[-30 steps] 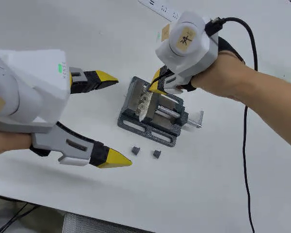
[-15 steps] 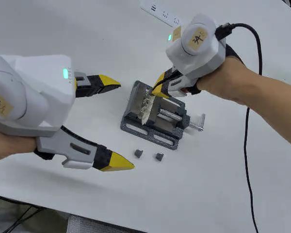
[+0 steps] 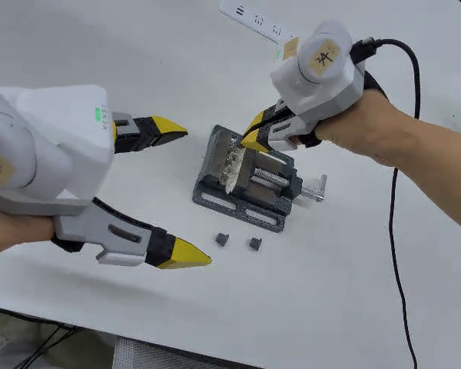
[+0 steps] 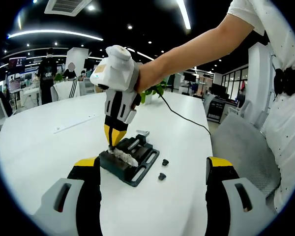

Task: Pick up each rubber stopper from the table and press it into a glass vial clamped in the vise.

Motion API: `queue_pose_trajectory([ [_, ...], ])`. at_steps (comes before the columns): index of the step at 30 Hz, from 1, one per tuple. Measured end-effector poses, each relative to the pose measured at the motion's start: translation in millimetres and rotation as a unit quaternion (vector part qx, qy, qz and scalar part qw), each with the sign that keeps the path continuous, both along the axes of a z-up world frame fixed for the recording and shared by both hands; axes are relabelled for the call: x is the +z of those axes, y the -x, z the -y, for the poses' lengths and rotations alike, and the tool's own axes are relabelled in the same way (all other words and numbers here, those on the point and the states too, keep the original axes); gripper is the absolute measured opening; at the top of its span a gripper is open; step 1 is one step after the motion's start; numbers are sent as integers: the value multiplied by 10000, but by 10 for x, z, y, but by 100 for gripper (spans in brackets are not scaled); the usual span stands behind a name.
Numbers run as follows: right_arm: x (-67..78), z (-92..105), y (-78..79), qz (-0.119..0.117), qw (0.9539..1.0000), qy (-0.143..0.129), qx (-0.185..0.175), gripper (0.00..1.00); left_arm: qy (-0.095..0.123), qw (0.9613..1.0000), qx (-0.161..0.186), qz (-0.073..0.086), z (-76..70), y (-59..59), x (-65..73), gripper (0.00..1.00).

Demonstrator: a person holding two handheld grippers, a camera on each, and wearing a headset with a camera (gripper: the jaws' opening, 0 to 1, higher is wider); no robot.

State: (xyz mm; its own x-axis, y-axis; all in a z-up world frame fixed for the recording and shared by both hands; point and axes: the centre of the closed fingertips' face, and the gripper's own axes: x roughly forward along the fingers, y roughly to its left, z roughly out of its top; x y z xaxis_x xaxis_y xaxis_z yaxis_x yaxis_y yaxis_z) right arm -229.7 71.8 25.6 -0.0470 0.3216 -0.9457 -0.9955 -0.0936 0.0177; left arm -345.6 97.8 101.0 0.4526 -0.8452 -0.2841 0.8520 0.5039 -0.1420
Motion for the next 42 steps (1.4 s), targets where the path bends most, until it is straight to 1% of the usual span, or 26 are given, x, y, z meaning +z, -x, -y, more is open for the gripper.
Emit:
queue_pose_trajectory([
  [4, -4, -3, -12, -73, 9999, -47, -77, 0, 24, 10000, 40, 11, -12, -7, -5, 87],
  [8, 3, -12, 25, -154, 9998, -85, -137, 0, 40, 9999, 92, 3, -40, -16, -25, 87],
  [11, 2, -12, 20, -180, 9997, -96, -167, 0, 74, 9999, 134, 16, -58, -27, -16, 87],
  [17, 3, -14, 13, -137, 9997, -145, -168, 0, 81, 9999, 151, 22, -73, -33, -15, 87],
  [19, 1, -11, 9, -141, 9995, -174, -223, 0, 75, 9999, 152, 27, -74, -33, -15, 87],
  [21, -4, -12, 11, -87, 9996, -167, -188, 0, 81, 9999, 148, 19, -73, -33, -15, 87],
  [24, -19, -16, 6, 27, 10000, -67, -37, 0, 68, 9999, 145, 23, -69, -42, -23, 87],
  [26, -20, -16, 11, 33, 10000, 5, 14, 0, 85, 9999, 148, 23, -61, -51, -19, 87],
  [27, -19, -9, 14, 77, 9998, 70, 155, 0, 89, 9998, 149, 24, -57, -57, -17, 87],
  [29, -14, -17, 43, 95, 9996, 162, 201, 0, 102, 9999, 134, 28, -42, -65, -11, 87],
  [30, -13, -12, 47, 145, 9992, 229, 303, 0, 99, 9999, 127, 33, -37, -68, -10, 87],
  [31, -20, -20, 15, 177, 9987, 294, 382, 0, 96, 9999, 121, 41, -33, -73, -7, 87],
  [32, -23, -26, 12, 176, 9987, 312, 371, 0, 100, 9999, 115, 42, -30, -75, -5, 87],
  [33, -11, -21, 41, 181, 9984, 340, 409, 0, 107, 9999, 113, 42, -29, -80, -2, 87],
  [35, -13, -18, 26, 143, 9985, 360, 396, 0, 102, 9999, 117, 45, -32, -88, -3, 87],
  [38, -22, -15, 24, 95, 9980, 407, 479, 0, 100, 9999, 104, 47, -28, -97, -4, 87],
  [40, -21, -7, 50, 137, 9970, 478, 596, 0, 106, 9999, 98, 42, -23, -104, -5, 87],
  [42, -19, -8, 64, 159, 9966, 519, 623, 0, 101, 9999, 94, 43, -13, -109, -1, 87],
])
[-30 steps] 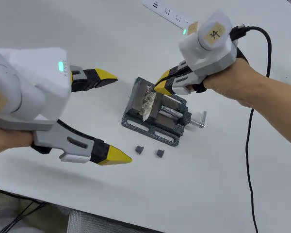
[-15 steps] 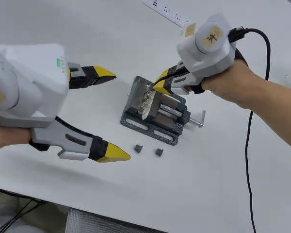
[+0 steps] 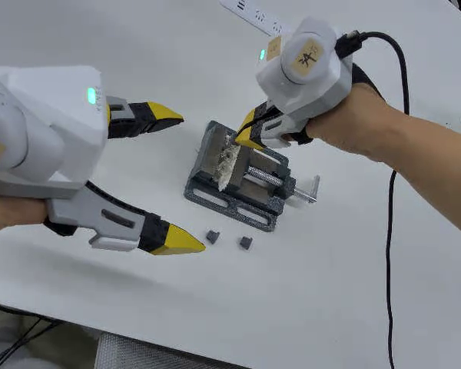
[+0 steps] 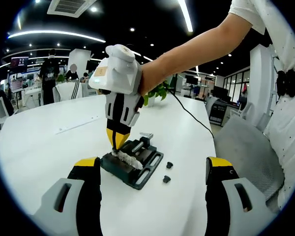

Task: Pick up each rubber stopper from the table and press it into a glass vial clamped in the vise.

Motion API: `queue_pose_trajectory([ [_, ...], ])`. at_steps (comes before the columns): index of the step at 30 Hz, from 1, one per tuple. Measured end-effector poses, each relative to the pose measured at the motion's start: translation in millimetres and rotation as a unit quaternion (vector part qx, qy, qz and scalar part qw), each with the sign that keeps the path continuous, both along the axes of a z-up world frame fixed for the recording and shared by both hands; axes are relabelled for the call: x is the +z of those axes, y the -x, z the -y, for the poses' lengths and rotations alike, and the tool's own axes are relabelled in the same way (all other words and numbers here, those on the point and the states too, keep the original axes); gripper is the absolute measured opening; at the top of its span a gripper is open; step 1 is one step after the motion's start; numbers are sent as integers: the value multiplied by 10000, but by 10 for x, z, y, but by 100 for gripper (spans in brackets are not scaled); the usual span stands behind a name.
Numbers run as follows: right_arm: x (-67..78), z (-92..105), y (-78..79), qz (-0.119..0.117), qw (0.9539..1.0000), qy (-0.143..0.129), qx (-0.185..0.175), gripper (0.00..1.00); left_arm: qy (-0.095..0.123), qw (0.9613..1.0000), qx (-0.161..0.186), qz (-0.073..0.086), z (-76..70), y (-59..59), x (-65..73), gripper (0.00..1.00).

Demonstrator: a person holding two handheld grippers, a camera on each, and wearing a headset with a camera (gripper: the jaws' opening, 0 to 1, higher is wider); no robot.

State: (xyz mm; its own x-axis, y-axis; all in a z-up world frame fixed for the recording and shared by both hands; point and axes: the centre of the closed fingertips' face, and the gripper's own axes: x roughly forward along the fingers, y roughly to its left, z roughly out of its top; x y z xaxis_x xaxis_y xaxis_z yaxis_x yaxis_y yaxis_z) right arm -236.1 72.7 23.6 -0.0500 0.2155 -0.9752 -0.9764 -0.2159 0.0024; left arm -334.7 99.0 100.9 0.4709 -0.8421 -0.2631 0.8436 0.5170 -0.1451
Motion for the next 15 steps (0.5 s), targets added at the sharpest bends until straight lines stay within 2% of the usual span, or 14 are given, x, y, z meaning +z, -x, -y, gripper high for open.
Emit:
queue_pose_trajectory([
  [3, -4, 13, -43, 106, 9997, 68, 187, 0, 15, 10000, 1, 0, 15, -8, 16, 87],
  [7, -1, 6, -3, 261, 9986, 186, 431, 0, 14, 10000, -5, -3, 20, -14, 8, 87],
  [11, -2, 8, -54, 233, 9980, 267, 525, 0, 14, 10000, -16, -11, 25, -14, 7, 87],
  [15, -2, 19, -16, 280, 9969, 337, 657, 0, 1, 10000, -20, -17, 24, -16, 2, 87],
])
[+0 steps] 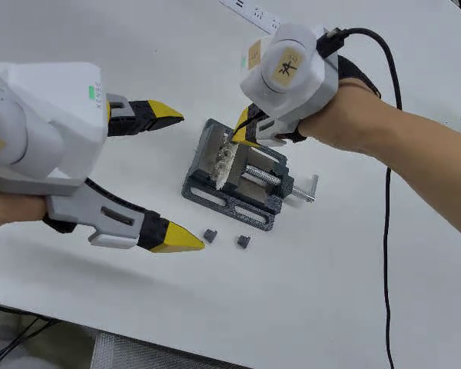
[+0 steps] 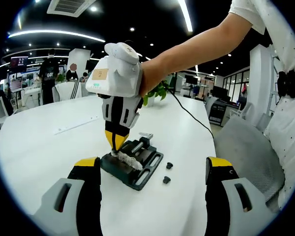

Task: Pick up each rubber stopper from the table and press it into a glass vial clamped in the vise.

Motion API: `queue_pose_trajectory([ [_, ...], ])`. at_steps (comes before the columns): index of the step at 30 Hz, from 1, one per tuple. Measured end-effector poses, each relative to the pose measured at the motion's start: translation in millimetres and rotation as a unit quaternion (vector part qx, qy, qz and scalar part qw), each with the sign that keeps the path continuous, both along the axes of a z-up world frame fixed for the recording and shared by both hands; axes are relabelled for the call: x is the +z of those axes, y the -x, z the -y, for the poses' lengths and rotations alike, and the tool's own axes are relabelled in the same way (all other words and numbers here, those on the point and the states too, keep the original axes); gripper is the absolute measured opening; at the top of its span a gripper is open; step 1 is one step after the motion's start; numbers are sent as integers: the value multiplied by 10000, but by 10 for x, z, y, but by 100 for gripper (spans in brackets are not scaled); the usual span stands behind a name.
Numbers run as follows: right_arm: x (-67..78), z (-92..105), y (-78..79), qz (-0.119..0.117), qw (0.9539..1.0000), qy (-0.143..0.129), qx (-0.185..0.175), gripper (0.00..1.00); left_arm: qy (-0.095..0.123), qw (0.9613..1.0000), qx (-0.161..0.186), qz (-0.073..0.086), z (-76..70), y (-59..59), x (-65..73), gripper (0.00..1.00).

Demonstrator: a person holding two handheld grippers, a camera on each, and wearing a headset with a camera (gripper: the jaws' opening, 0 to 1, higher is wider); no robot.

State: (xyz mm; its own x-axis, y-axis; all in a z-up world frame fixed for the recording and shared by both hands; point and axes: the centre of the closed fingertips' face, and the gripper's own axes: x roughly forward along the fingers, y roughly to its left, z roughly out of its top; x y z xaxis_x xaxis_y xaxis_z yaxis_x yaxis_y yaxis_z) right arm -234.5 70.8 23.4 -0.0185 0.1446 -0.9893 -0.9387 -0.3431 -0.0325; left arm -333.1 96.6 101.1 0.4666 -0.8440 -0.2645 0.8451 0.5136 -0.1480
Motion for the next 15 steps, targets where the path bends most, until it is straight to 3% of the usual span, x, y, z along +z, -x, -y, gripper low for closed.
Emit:
queue_pose_trajectory([
  [11, 14, -15, 52, 90, 9988, 262, 405, 0, -18, 10000, -31, 16, 21, -4, 18, 87],
  [13, 22, -21, 45, 38, 9992, 267, 308, 0, -29, 10000, -26, 28, 18, -10, 22, 87],
  [15, 35, -24, 62, -178, 9997, 176, -16, 0, -8, 10000, -3, 36, 16, -15, 40, 87],
])
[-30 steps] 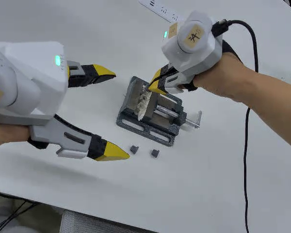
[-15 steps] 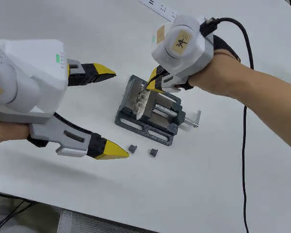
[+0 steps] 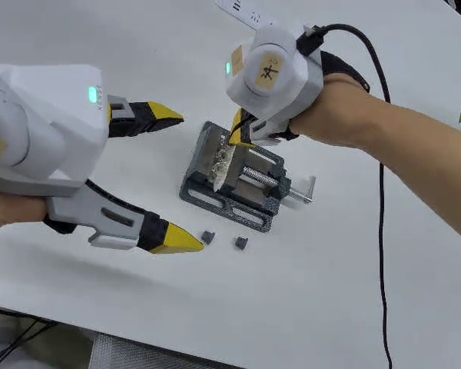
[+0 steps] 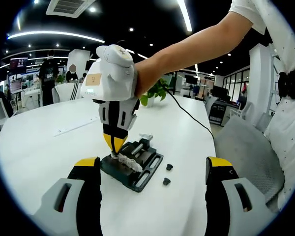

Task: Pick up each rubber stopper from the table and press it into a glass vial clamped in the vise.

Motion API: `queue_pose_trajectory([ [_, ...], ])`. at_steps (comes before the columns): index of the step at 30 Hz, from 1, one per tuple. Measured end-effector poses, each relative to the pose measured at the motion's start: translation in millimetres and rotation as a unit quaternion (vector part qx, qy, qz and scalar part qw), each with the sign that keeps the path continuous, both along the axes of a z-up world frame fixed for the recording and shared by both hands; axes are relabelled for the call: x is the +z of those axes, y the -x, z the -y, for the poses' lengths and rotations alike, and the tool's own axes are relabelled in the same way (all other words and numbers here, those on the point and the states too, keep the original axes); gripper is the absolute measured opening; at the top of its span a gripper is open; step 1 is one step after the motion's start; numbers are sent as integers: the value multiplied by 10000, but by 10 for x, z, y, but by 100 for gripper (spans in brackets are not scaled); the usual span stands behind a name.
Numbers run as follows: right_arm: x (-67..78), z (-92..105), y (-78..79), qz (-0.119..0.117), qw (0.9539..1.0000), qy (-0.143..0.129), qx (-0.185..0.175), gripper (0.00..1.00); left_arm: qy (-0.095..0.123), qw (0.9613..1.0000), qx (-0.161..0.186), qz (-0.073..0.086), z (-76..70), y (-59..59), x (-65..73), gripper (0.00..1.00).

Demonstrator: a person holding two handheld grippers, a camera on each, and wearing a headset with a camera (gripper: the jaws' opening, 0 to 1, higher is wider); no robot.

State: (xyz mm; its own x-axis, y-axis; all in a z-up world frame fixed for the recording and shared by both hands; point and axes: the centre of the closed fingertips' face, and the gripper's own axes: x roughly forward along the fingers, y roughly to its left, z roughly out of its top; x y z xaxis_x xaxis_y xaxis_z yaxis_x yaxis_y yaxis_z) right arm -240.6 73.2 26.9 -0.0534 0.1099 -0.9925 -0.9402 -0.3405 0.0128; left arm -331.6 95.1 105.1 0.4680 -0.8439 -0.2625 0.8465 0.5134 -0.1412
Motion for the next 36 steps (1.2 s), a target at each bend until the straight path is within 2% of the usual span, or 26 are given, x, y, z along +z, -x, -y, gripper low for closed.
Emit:
queue_pose_trajectory([
  [1, -7, 0, -111, -17, 10000, -47, 16, 0, -1, 10000, -21, -7, 8, 14, 4, 87],
  [3, -11, 11, -100, 23, 9999, -91, 87, 0, -60, 10000, -69, -3, 18, 41, -11, 87],
  [5, -8, 13, -92, 58, 9998, -178, -76, 0, -129, 9998, -132, -22, 24, 80, -30, 87],
  [8, -13, 16, -139, 57, 9994, -320, -135, 0, -150, 9998, -128, -45, 14, 102, -29, 87],
  [12, -20, 22, -100, 87, 9988, -437, -225, 0, -188, 9997, -121, -54, 14, 118, -19, 86],
  [22, -25, 16, -118, -44, 9964, -662, -530, 0, -225, 9997, -130, -47, 27, 116, 0, 86],
  [25, 37, -46, -104, -126, 9926, -926, -777, 0, -241, 9996, -130, -52, 22, 115, -3, 86],
  [29, 97, -45, -108, -120, 9912, -1016, -836, 0, -284, 9994, -160, -67, 17, 122, -20, 86],
  [33, 144, -43, -126, -172, 9879, -1187, -983, 3, -311, 9993, -192, -70, 22, 126, -21, 85],
  [36, 239, 1, -78, -200, 9828, -1416, -1171, 5, -349, 9991, -231, -64, 31, 132, -24, 85],
])
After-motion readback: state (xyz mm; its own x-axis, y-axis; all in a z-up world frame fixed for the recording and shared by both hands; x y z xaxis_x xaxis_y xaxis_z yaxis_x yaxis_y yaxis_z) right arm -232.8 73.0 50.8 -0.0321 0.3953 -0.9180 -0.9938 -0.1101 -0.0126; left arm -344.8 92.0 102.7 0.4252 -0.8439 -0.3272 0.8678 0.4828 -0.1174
